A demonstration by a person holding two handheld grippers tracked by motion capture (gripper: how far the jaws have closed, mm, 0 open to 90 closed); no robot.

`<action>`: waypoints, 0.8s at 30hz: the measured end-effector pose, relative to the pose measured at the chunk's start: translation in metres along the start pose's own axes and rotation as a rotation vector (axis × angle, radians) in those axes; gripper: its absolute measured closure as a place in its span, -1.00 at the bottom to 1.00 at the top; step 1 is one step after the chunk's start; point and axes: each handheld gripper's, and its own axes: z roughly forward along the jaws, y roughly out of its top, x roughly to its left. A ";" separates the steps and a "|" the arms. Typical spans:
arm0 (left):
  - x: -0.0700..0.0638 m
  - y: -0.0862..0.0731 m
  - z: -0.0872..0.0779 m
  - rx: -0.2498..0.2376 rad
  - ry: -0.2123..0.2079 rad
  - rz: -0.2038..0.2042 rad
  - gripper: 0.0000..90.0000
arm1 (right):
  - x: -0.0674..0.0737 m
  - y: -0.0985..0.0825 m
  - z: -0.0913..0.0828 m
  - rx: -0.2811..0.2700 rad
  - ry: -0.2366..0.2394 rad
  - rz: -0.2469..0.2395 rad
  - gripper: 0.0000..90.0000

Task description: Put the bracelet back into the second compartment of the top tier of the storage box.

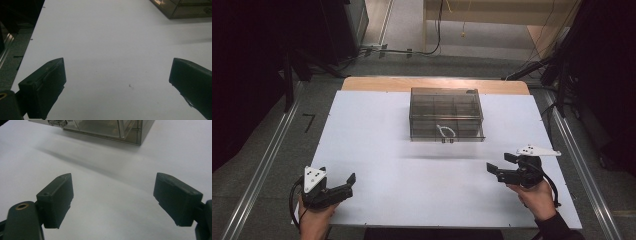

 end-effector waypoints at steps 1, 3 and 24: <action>0.000 0.000 0.000 0.000 0.000 0.000 -0.97 | -0.001 -0.001 -0.001 -0.002 -0.001 0.003 -0.67; 0.000 0.000 0.000 -0.001 -0.002 -0.001 -0.97 | -0.002 -0.003 -0.002 -0.001 -0.007 0.010 -0.67; 0.000 0.000 -0.001 -0.002 0.000 0.001 -0.97 | -0.013 -0.022 -0.019 0.000 -0.055 0.050 -0.67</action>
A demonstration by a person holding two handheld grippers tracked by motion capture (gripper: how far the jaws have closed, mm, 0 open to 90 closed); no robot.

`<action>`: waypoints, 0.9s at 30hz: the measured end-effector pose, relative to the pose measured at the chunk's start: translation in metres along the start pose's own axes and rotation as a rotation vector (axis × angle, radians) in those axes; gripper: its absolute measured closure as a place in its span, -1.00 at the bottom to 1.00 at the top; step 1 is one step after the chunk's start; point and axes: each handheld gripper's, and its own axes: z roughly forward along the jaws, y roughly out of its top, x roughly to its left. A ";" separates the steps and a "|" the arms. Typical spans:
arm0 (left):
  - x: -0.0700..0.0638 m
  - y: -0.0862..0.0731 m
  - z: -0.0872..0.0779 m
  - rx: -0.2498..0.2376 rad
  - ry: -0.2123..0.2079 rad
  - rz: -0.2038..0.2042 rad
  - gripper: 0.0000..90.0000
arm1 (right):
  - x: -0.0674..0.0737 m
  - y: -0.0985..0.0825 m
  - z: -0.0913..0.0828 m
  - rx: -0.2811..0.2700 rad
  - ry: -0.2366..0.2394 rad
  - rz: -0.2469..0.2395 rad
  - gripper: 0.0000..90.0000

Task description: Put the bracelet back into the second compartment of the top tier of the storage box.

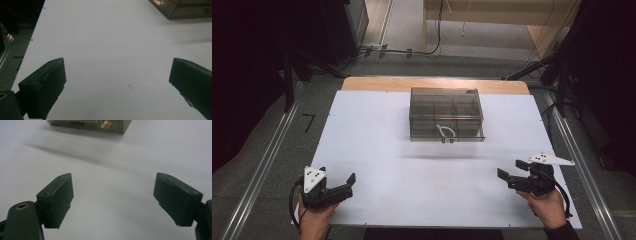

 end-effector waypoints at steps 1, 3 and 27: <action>0.000 0.000 0.000 0.000 -0.002 0.000 -0.97 | -0.001 -0.001 -0.001 -0.001 -0.002 0.000 -0.67; 0.000 0.000 0.000 0.000 -0.002 0.000 -0.97 | -0.002 -0.002 -0.002 -0.003 -0.006 0.003 -0.67; 0.000 0.000 0.000 0.004 -0.003 0.005 -0.97 | -0.009 -0.015 -0.014 0.002 -0.030 0.033 -0.67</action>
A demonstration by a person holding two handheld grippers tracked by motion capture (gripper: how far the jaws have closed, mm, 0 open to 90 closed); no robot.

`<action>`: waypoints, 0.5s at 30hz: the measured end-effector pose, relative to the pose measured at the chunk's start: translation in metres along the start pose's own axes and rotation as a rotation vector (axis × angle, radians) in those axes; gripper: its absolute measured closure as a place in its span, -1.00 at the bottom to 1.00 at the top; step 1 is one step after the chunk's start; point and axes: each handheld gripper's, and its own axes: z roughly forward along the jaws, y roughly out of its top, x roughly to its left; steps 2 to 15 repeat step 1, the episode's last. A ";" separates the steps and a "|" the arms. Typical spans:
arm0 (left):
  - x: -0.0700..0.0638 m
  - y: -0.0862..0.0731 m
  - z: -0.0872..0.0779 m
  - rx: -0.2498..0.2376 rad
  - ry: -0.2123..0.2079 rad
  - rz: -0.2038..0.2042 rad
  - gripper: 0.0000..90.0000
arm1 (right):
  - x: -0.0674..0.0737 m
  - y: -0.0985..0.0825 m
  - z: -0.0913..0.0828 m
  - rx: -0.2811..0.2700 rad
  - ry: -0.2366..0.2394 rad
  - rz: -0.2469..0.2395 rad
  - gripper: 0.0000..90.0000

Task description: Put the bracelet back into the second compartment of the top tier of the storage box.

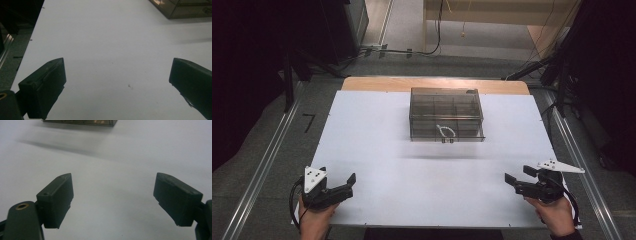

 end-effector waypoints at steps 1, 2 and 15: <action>0.000 0.000 0.000 0.000 0.000 0.000 -0.97 | 0.000 0.000 -0.001 -0.002 0.000 0.000 -0.67; 0.000 0.000 0.000 0.000 0.000 0.000 -0.97 | 0.000 0.000 -0.001 -0.002 0.000 0.000 -0.67; 0.000 0.000 0.000 0.000 0.000 0.000 -0.97 | 0.000 0.000 -0.001 -0.002 0.000 0.000 -0.67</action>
